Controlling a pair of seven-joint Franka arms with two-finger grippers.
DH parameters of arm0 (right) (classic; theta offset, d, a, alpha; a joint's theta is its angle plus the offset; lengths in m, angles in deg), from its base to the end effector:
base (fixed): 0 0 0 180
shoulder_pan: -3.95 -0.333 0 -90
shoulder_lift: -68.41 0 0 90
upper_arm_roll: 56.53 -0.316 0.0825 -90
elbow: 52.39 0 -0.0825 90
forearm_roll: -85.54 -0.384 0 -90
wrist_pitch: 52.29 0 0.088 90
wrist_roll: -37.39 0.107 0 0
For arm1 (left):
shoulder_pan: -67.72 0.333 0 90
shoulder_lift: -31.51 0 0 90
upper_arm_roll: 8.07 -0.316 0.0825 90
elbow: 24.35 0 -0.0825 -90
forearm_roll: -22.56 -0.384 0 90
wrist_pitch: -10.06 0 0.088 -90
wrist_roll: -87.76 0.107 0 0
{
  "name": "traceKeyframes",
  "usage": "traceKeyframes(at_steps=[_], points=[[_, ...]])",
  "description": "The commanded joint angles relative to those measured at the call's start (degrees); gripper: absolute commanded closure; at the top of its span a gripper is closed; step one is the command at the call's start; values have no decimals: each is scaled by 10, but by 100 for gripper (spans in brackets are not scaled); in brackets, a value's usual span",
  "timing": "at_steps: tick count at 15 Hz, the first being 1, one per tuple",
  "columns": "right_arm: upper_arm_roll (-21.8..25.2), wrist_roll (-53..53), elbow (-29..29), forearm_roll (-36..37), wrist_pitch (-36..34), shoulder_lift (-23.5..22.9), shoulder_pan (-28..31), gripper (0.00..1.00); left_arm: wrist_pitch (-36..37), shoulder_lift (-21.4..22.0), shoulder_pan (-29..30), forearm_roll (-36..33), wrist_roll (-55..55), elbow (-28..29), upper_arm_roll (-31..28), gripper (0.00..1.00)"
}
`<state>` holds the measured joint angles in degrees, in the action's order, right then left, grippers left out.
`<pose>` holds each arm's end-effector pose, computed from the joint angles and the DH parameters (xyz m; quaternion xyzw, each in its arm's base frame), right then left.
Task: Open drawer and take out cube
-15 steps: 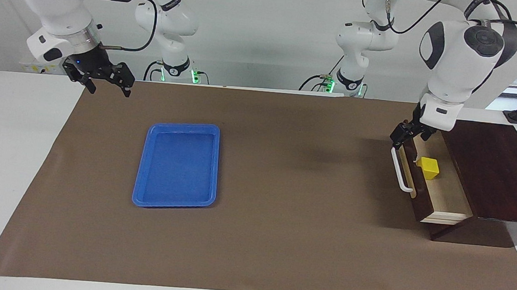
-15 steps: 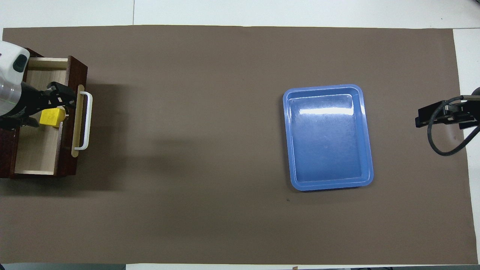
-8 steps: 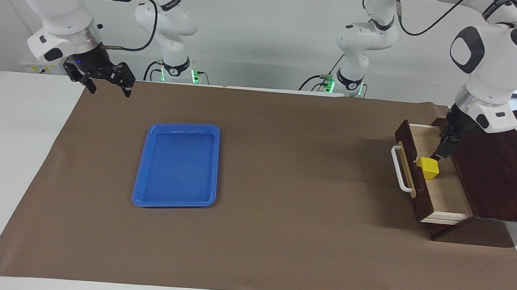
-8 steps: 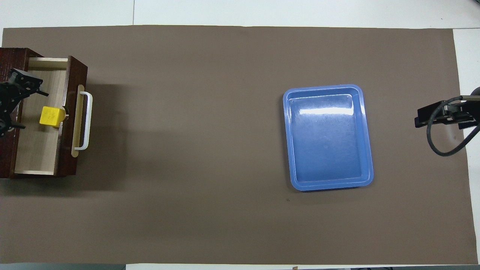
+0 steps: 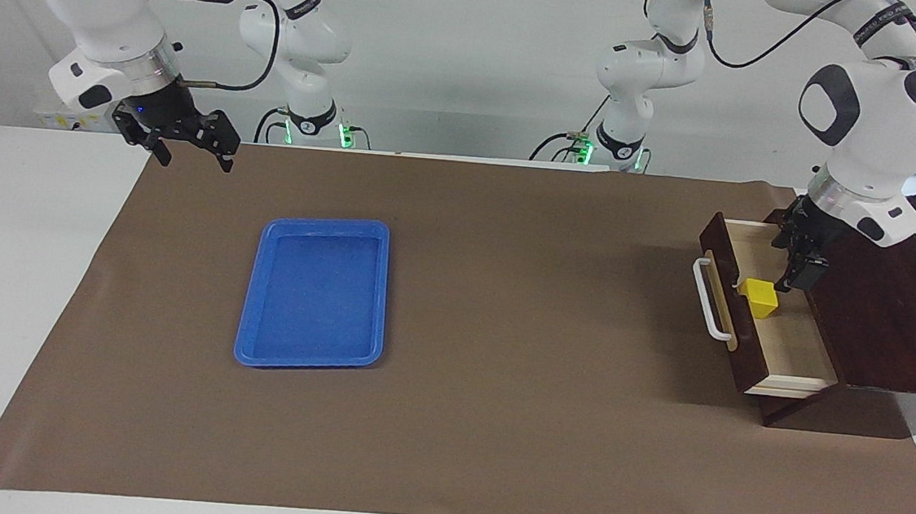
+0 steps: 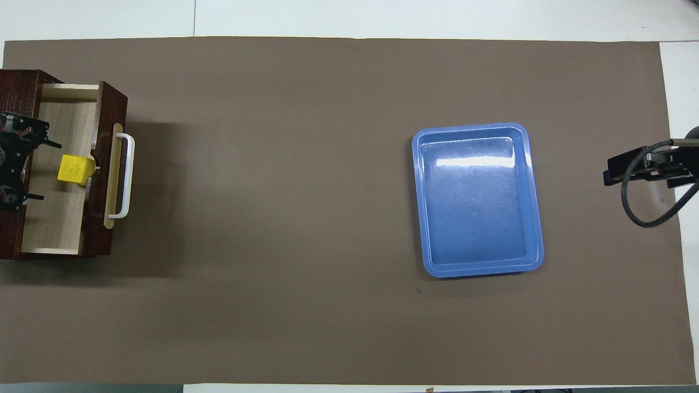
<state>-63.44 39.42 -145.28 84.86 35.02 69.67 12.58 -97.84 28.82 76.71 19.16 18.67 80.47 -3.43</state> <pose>0.5413 -0.0142 0.6089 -0.9987 0.0327 0.0378 0.0045 0.5750 0.0489 0.5017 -0.8066 -0.5905 -0.0171 0.0204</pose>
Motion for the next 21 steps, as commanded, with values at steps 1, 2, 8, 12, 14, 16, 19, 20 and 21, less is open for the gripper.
traceKeyframes(at_steps=[1, 2, 8, 12, 14, 16, 19, 20, 21], points=[[-6, -4, -13, -11, 2, 13, 7, 0, -12, -6, 8, 8, -17, 12, 4, 0], [-7, -4, -13, -10, 2, 13, 7, 0, -17, -10, 14, 8, -24, 16, 5, 0], [-7, -5, -14, -11, 2, 13, 7, 0, -57, -13, 31, 7, -38, 49, 5, 0], [-7, -4, -14, -11, 2, 13, 7, 0, -59, -14, 31, 7, -43, 56, 5, 0], [-7, -4, -14, -11, 2, 13, 6, 0, -64, -14, 31, 7, -52, 57, 5, 0], [-7, -4, -14, -11, 2, 13, 7, 0, -64, -14, 27, 7, -57, 54, 5, 0], [-7, -4, -13, -11, 2, 13, 7, 0, -57, -22, 21, 8, -59, 34, 6, 0], [-7, -5, -14, -11, 3, 13, 7, 0, -57, -27, 21, 8, -62, 29, 6, 0], [-7, -4, -14, -11, 3, 13, 6, 0, -57, -28, 20, 8, -67, 26, 6, 0]])
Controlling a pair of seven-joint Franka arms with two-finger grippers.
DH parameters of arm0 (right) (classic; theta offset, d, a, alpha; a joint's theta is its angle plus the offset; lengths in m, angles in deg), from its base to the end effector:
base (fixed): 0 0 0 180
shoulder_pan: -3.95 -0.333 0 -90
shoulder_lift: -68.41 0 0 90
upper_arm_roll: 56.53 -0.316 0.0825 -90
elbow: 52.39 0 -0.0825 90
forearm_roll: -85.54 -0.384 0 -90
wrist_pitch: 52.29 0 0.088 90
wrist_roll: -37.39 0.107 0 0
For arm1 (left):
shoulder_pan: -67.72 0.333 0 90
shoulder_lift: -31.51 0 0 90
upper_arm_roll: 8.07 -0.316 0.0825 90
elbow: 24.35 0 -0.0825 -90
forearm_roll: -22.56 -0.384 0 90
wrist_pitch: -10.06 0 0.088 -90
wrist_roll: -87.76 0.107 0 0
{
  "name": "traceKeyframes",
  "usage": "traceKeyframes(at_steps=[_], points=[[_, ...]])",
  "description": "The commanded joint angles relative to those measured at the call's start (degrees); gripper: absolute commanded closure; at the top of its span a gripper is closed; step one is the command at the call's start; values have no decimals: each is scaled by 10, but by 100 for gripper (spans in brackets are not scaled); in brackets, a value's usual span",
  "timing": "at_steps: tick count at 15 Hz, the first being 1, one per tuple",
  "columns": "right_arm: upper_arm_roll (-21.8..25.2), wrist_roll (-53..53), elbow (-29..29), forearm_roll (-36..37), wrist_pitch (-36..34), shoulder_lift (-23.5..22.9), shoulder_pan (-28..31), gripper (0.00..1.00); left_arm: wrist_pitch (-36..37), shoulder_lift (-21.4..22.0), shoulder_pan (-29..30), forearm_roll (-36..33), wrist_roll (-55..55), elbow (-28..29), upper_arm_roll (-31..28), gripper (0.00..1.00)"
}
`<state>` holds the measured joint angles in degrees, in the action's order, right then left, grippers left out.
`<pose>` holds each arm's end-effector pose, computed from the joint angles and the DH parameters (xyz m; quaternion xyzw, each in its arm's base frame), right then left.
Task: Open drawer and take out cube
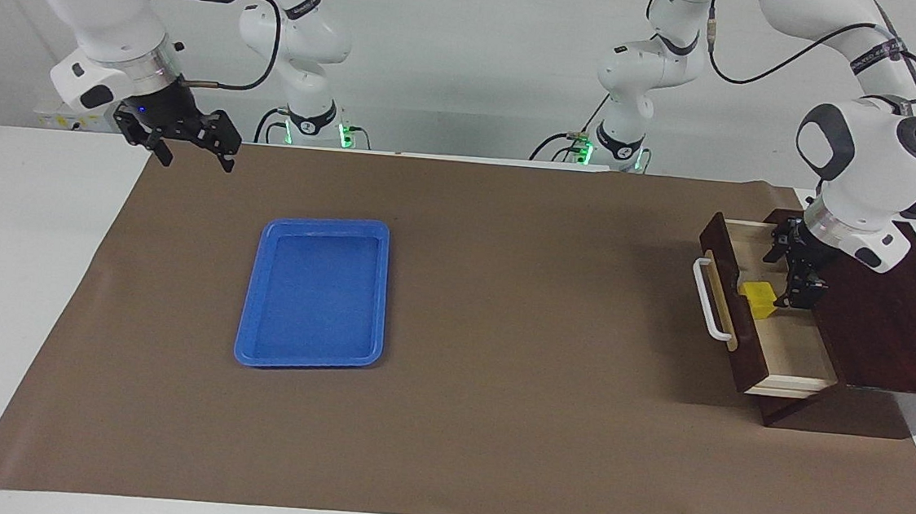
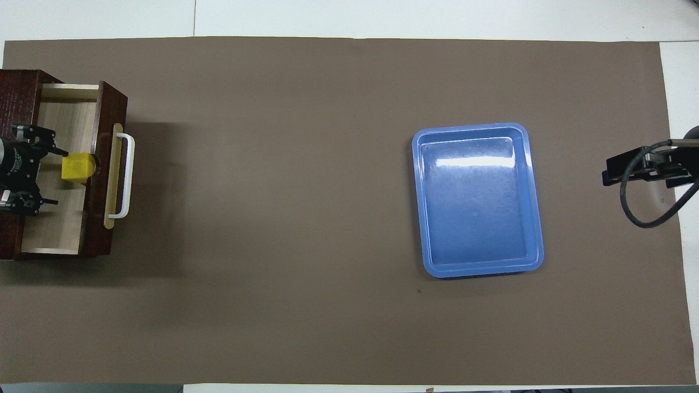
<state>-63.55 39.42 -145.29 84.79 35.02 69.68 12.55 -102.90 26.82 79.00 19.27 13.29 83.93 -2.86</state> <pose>0.5413 -0.0127 0.6089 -0.9988 0.0315 0.0378 0.0050 0.5780 0.0663 0.4605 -0.7699 -0.6378 -0.0129 0.0187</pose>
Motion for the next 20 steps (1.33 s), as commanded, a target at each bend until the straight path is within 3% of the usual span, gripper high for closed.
traceKeyframes(at_steps=[1, 8, 20], points=[[-5, -5, -13, -10, 3, 13, 7, 0, -8, -10, -3, 7, -19, -11, 0, 0], [-6, -5, -14, -10, 1, 13, 6, 0, -15, -26, -17, 7, -96, -19, 0, 0], [-6, -5, -11, -10, -6, 12, 7, 0, -21, -25, -9, 5, -100, -12, 0, 5]])
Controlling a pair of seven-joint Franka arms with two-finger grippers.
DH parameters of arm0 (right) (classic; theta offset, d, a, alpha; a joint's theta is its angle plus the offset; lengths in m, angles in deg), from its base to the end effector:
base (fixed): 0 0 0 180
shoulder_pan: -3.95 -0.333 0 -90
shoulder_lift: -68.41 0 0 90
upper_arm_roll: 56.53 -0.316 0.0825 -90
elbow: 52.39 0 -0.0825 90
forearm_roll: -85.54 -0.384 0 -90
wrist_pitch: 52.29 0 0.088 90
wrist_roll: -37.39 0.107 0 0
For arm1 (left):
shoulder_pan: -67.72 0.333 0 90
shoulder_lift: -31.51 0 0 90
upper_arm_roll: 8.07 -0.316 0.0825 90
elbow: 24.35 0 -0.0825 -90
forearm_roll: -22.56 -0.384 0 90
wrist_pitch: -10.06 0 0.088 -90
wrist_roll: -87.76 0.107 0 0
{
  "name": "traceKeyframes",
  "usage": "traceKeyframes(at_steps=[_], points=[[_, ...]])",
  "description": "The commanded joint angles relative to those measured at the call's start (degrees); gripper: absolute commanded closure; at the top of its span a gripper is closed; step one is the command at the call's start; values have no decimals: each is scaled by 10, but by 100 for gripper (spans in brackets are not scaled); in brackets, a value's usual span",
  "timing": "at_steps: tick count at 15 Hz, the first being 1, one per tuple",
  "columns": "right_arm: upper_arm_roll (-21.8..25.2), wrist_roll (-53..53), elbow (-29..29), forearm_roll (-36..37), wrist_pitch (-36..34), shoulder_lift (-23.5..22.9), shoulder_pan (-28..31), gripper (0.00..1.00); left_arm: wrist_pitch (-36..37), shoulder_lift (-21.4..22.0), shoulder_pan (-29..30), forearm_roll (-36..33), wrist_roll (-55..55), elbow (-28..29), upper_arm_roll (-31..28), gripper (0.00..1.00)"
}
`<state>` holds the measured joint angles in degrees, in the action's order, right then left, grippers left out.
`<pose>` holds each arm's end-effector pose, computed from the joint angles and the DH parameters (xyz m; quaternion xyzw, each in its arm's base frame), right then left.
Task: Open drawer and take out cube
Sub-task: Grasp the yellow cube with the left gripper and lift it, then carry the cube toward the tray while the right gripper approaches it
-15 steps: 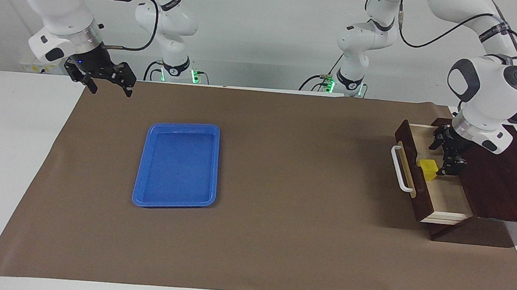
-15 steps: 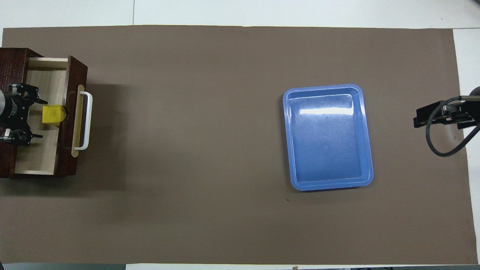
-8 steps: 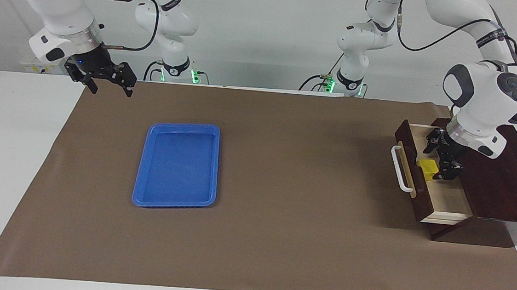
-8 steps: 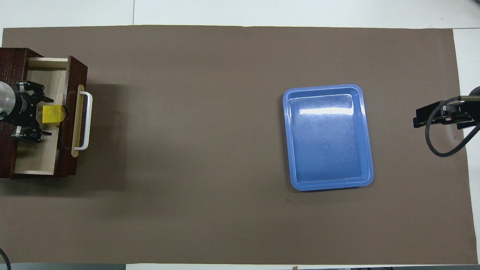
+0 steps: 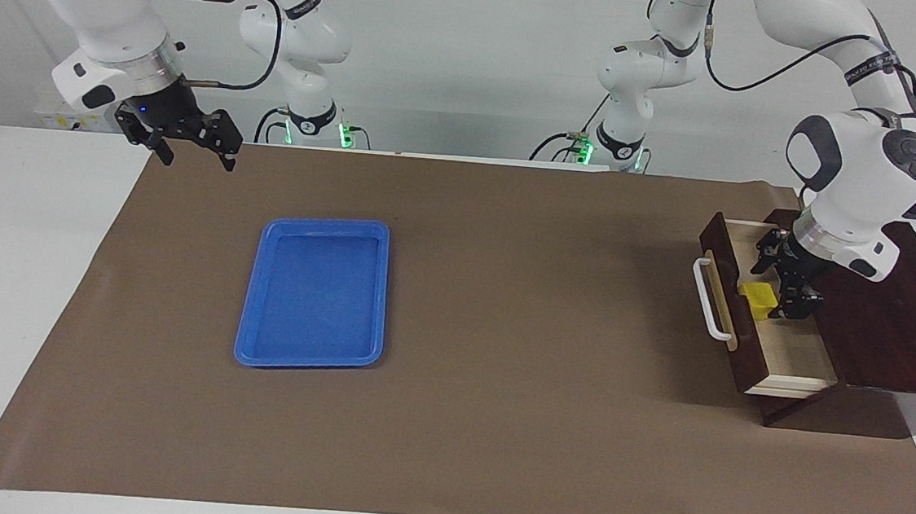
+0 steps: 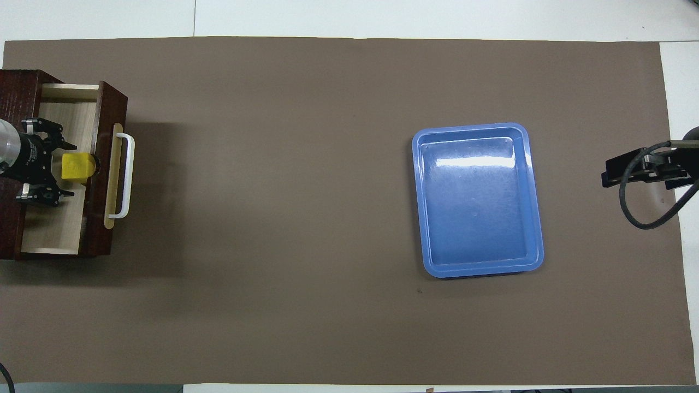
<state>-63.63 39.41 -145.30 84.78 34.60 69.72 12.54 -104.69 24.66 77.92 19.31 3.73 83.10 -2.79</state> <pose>0.5402 -0.0118 0.6086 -0.9987 0.0306 0.0412 0.0050 0.5897 0.0559 0.4481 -0.7214 -0.6923 -0.0162 0.0130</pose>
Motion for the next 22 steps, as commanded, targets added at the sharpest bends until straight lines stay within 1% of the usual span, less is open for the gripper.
traceKeyframes(at_steps=[1, 2, 3, 4, 5, 6, 7, 9, 11, 12, 13, 14, 16, 18, 19, 20, 22], points=[[-5, -4, -10, -10, -1, 12, 7, 0, -4, -4, 2, 4, -4, -4, -1, 7], [-5, -4, -10, -10, -1, 12, 7, 0, -4, -4, 3, 5, -4, -4, -1, 13], [-5, -4, -10, -10, -1, 12, 7, 0, -4, -4, 3, 4, -4, -5, -1, 24], [-5, -4, -10, -10, -1, 12, 7, 0, -5, -4, 3, 5, -5, -5, -1, 32], [-5, -4, -10, -10, 0, 12, 7, 0, -5, -4, 3, 5, -5, -5, -1, 48], [-5, -4, -10, -10, 1, 12, 7, 0, -4, -5, 3, 5, -3, -6, -1, 84], [-5, -4, -10, -10, 1, 12, 7, 0, -5, -5, 3, 5, -3, -7, -1, 100], [-5, -4, -11, -10, -1, 12, 7, 0, 1, -6, 3, 6, -3, -15, -1, 100], [-5, -4, -11, -10, 0, 12, 7, 0, 18, -11, 3, 6, -3, -37, -1, 100], [-5, -3, -11, -10, 2, 12, 7, 0, 43, -22, 3, 5, -3, -66, -1, 100], [-5, -2, -11, -10, 3, 12, 6, 0, 81, -32, 3, 4, -1, -107, -1, 100], [-5, -1, -12, -10, 3, 12, 6, 0, 127, -50, -1, 3, -1, -157, -1, 100], [-5, -1, -14, -10, 1, 12, 6, 0, 199, -67, -10, 0, -3, -223, 1, 100], [-5, -1, -14, -10, 0, 12, 7, 0, 247, -70, -42, 2, -5, -279, 3, 100], [-5, -1, -14, -10, 1, 12, 7, 0, 268, -70, -58, 3, -5, -295, 3, 100], [-5, -1, -14, -10, 1, 12, 7, 0, 286, -70, -78, 4, -8, -309, 2, 100], [-5, 1, -14, -10, 0, 12, 7, 0, 296, -67, -132, 3, -63, -312, 3, 100]])
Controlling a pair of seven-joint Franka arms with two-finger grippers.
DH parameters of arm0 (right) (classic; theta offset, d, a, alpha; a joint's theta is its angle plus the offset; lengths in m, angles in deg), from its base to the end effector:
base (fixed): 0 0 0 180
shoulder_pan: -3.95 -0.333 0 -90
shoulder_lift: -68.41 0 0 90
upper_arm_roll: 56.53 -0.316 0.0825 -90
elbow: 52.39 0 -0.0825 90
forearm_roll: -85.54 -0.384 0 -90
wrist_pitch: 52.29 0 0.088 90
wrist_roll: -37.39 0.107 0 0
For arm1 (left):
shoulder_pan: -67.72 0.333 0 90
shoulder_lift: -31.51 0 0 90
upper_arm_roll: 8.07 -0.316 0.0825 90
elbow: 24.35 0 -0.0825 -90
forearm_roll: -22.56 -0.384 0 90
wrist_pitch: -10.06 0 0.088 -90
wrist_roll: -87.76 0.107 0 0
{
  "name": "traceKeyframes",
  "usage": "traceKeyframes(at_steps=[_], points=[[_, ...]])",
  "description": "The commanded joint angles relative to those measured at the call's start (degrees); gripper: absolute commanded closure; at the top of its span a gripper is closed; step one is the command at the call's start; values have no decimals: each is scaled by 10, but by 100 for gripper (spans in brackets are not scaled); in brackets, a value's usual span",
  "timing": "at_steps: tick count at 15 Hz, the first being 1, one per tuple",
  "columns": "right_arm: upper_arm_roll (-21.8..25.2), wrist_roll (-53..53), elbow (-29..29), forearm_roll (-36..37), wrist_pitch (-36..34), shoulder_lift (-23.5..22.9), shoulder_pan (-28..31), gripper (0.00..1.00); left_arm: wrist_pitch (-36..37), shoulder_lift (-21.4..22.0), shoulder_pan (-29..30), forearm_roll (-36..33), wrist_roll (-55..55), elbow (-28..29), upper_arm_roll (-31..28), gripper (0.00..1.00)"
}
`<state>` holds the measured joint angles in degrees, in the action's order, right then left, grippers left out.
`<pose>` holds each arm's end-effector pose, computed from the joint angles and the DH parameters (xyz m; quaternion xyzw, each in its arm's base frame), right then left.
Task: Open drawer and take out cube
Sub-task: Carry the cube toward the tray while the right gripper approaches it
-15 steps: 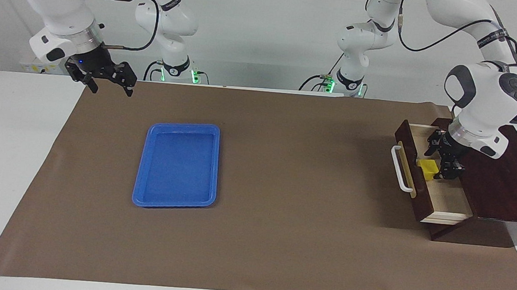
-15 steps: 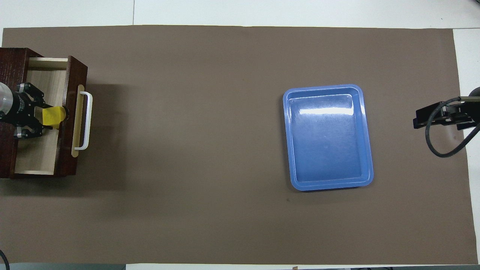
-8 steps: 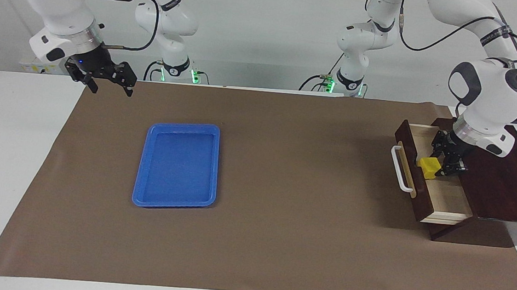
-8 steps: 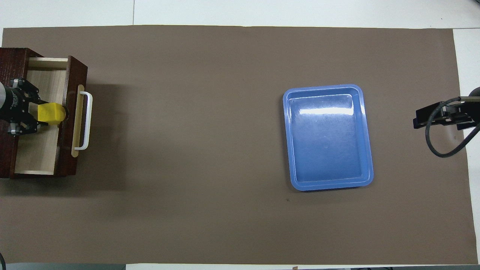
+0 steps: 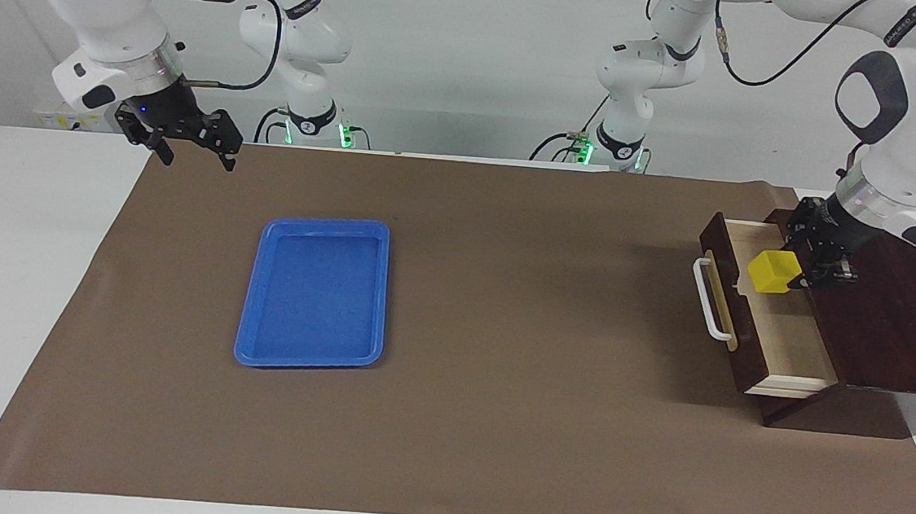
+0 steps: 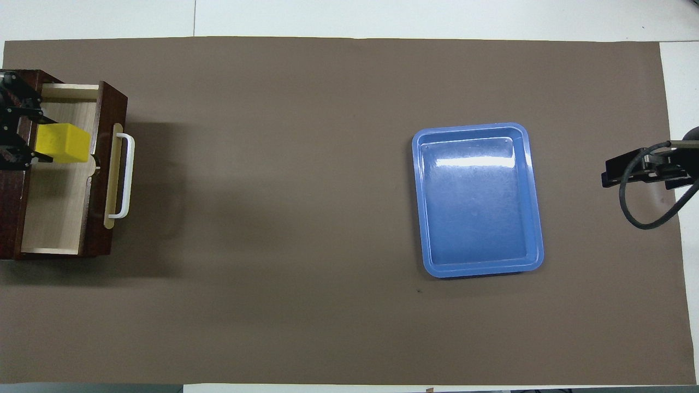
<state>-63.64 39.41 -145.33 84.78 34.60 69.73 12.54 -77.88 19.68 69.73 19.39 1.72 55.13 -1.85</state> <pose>0.5402 -0.0117 0.6084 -0.9987 0.0305 0.0414 0.0050 0.6119 -0.0319 0.5878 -0.7546 -0.6553 0.0086 0.0321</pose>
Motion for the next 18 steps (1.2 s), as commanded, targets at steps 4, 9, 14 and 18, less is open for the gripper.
traceKeyframes(at_steps=[4, 9, 14, 18], points=[[-5, 45, -49, -34, 6, 28, 11, 0, -15, -5, -146, 25, -177, -1, -5, 100], [-4, 245, -177, -171, 70, 72, 14, 0, -59, -5, -246, 37, -268, 45, -4, 100], [-5, 517, -180, -282, 156, -5, -22, 0, -136, -6, -288, 47, -359, 95, -5, 100], [-5, 649, -180, -355, 228, -64, -70, 0, -147, -7, -297, 47, -370, 106, -5, 100]])
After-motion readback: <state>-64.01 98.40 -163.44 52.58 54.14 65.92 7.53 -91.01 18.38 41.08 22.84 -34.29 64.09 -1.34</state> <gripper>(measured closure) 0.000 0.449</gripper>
